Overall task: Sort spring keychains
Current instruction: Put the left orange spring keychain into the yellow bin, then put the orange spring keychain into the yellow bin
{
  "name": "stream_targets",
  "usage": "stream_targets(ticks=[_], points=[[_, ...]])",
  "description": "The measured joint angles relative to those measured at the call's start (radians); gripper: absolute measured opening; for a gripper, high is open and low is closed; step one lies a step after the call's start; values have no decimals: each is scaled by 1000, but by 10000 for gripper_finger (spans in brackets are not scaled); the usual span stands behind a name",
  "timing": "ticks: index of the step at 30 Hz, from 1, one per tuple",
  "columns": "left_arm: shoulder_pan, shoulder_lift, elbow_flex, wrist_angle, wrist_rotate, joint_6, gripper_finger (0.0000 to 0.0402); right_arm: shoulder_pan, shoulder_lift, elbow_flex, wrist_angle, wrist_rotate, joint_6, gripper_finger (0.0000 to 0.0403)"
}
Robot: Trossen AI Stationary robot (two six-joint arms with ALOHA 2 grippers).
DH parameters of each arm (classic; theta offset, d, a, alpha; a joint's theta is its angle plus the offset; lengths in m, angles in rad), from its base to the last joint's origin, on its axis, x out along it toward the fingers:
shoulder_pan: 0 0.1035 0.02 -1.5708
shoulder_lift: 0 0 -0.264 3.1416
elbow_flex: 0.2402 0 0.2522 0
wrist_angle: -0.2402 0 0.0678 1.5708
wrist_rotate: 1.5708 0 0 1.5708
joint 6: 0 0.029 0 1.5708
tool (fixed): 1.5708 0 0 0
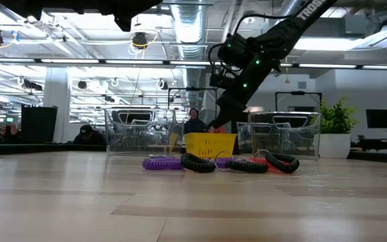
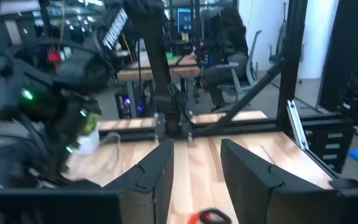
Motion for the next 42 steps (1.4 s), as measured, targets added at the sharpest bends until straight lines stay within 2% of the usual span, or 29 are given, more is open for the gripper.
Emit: stream_targets(ticks=[9,13,19,23,29,35,42], points=[[26,0,0,36,0,1,131,38,0,0,-10,15,-98,82],[50,1,0,33,0,-50,131,65,-20,0,-38,44,-72,87],[58,29,0,17,0,-80,131,171,-112,-13,-212,-132,-12,74],[58,71,0,15,0,-80,131,269,-179,-75,-241,-164,11,65],[58,137,0,29,0,-112,131,393,-240,-230,-143,-164,104,62],[58,188,0,47,0,-192,131,476,-226,-384,75,-162,220,62],[58,235,0,76,1,-256,131,525,-214,-407,158,-159,342,62]])
